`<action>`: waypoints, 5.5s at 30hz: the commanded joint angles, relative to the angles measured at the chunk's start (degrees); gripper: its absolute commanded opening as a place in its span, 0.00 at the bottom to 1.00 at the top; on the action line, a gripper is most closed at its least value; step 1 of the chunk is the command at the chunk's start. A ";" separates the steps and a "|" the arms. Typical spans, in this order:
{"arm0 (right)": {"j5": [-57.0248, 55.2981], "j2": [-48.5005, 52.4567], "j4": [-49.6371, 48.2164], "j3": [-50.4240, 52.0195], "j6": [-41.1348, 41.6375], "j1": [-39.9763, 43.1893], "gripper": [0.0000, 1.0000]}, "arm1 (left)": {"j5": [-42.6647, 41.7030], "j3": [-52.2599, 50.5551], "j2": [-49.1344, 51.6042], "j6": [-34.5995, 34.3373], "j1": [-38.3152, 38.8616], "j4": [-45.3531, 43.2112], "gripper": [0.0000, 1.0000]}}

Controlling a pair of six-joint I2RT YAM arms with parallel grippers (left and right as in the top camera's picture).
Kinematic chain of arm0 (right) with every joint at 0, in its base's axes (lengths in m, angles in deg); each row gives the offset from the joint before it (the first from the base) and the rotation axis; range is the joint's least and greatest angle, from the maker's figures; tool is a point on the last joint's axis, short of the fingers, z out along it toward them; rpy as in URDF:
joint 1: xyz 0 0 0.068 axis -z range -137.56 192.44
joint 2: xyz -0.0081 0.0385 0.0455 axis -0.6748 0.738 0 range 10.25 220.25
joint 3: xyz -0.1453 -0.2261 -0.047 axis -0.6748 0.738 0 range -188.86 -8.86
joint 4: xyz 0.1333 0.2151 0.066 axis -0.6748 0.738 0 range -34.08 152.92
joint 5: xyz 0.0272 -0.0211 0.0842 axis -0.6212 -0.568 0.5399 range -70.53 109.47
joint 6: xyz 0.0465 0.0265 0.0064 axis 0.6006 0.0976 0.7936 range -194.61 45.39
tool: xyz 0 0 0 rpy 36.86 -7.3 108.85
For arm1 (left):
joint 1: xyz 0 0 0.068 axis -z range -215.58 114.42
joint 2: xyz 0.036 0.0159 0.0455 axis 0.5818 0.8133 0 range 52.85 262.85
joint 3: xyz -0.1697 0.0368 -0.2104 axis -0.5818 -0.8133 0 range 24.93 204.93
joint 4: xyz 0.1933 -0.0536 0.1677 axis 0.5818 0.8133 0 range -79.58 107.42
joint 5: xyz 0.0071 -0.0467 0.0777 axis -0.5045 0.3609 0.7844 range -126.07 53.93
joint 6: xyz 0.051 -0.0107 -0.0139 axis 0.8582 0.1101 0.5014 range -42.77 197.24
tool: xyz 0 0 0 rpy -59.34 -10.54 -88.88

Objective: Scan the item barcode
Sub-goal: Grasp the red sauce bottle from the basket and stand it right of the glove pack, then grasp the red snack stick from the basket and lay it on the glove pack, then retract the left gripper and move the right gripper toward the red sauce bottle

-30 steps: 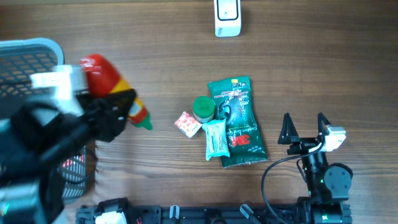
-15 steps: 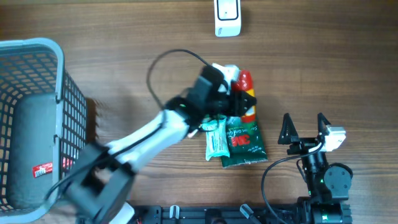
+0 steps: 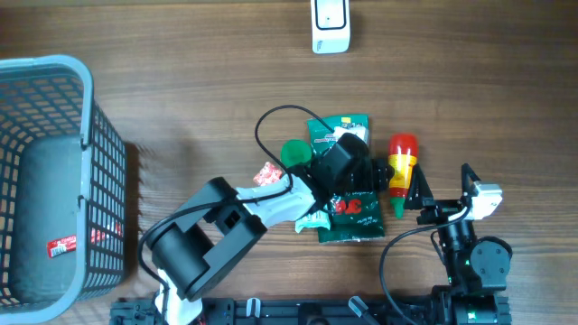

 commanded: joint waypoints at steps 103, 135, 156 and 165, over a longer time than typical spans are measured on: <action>-0.37 -0.11 -0.15 0.07 -0.66 0.09 1.00 | 9.07 14.69 -0.79 13.05 -2.82 40.37 0.40; -0.37 -0.11 -0.15 0.07 -0.66 0.09 1.00 | 38.80 14.84 -51.80 36.17 -13.27 66.60 1.00; -0.37 -0.11 -0.15 0.07 -0.66 0.09 1.00 | -8.13 -6.34 -80.48 50.80 -38.75 73.42 1.00; 0.96 -0.11 -0.76 0.07 2.45 0.09 1.00 | -0.11 -6.34 -80.37 50.82 -38.77 80.81 1.00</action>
